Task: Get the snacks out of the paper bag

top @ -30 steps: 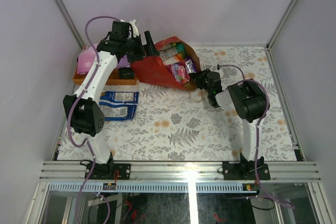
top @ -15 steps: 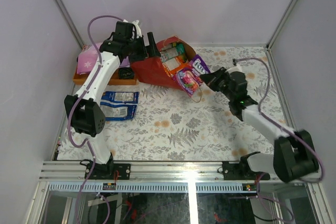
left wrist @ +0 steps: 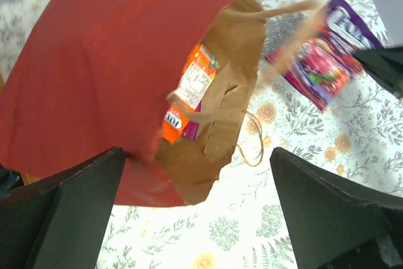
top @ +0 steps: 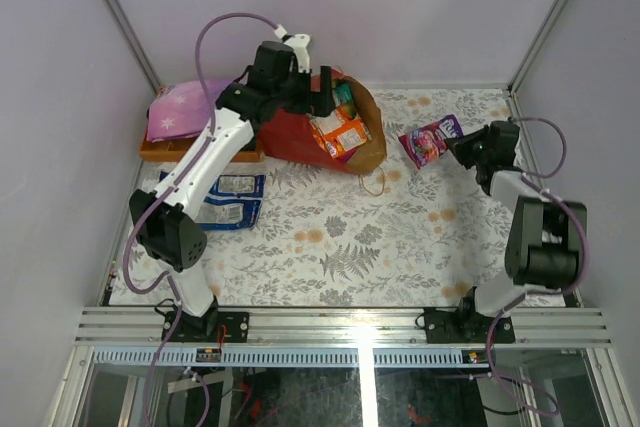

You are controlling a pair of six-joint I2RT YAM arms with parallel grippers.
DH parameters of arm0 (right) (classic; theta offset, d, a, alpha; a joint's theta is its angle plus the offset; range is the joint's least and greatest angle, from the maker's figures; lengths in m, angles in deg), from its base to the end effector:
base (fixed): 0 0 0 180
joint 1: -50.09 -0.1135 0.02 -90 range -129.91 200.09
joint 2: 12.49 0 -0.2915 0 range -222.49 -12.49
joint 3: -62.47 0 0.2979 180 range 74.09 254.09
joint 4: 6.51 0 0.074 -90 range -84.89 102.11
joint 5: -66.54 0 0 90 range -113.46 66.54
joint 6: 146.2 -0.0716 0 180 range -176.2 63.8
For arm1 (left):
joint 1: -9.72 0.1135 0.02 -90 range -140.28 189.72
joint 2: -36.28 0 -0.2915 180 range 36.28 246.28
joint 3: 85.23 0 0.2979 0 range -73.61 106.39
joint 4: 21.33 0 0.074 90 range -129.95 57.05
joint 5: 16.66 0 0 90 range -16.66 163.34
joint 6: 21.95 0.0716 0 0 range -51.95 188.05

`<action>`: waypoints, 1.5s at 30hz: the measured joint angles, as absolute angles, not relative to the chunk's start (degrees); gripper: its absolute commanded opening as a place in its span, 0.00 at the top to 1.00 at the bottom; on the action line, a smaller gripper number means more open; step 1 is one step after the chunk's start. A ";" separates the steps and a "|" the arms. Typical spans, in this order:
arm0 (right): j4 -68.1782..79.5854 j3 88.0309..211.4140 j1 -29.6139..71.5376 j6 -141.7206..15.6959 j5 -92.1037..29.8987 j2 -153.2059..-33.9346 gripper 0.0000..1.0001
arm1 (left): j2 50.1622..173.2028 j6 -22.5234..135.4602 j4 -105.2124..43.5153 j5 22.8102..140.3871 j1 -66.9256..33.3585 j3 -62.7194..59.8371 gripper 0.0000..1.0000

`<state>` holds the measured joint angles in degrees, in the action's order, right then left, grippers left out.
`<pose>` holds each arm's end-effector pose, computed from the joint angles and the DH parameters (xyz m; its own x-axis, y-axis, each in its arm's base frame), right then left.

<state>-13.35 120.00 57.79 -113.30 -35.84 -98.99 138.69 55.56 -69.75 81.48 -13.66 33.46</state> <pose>0.3946 -0.0379 0.2059 -0.2581 0.8625 -0.4353 0.2776 0.4978 0.8216 0.4469 -0.2043 0.4046 -0.5855 0.0199 -0.8104 0.3854 0.8863 -0.2567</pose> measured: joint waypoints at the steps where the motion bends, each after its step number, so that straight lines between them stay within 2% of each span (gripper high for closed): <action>1: -13.35 122.29 58.12 -113.60 -35.91 -102.27 1.00 | 138.53 56.82 -68.81 80.30 -14.86 33.70 0.00; 7: -14.71 134.18 60.61 -113.87 -34.64 -115.25 1.00 | 138.34 62.64 -65.49 77.15 -18.05 37.26 0.01; 8: -15.10 135.30 61.36 -113.89 -34.53 -116.69 1.00 | 138.49 63.16 -65.33 76.93 -17.99 38.13 0.04; 9: -15.36 136.92 62.41 -114.04 -34.51 -118.62 0.95 | 138.91 63.84 -65.27 76.80 -18.01 39.62 0.08; 10: -15.56 138.36 63.48 -114.15 -34.49 -120.54 0.78 | 139.36 64.32 -64.98 76.69 -18.01 40.91 0.13; 13: -16.13 143.04 66.71 -115.00 -34.95 -126.77 0.14 | 140.52 65.41 -64.17 76.47 -18.03 42.44 0.25; 14: -16.28 144.92 67.69 -114.96 -35.38 -129.06 0.02 | 140.92 65.74 -64.17 76.43 -18.14 42.42 0.27; 15: -16.30 146.25 68.35 -115.16 -35.47 -130.64 0.00 | 141.38 65.96 -64.17 76.21 -18.29 42.40 0.31; 18: -14.62 148.52 70.19 -113.08 -35.14 -132.91 0.01 | 142.16 66.57 -64.17 75.64 -18.62 41.52 0.38; 20: -13.13 148.11 70.38 -111.33 -34.29 -131.51 0.01 | 142.29 66.94 -64.15 75.45 -18.77 41.00 0.47; 26: -7.38 143.25 66.36 -103.55 -25.02 -117.87 0.09 | 142.29 68.41 -63.37 75.51 -19.39 40.91 0.99; 29: -6.51 143.01 61.95 -100.21 -20.98 -112.65 0.12 | 142.34 69.04 -63.28 75.73 -19.95 40.91 1.00; 32: -5.72 143.06 58.51 -99.00 -18.84 -112.23 0.18 | 142.80 69.35 -63.28 75.84 -20.61 40.91 1.00; 34: -4.19 143.34 57.14 -98.85 -18.25 -114.68 0.24 | 143.23 69.48 -63.34 75.82 -21.05 40.91 1.00; 39: -2.99 143.89 57.40 -99.33 -17.94 -123.75 0.33 | 143.69 69.81 -63.39 75.88 -21.88 40.91 1.00; 45: -2.90 149.13 58.45 -99.92 -17.46 -130.81 0.36 | 143.69 70.27 -63.67 75.80 -22.18 41.06 1.00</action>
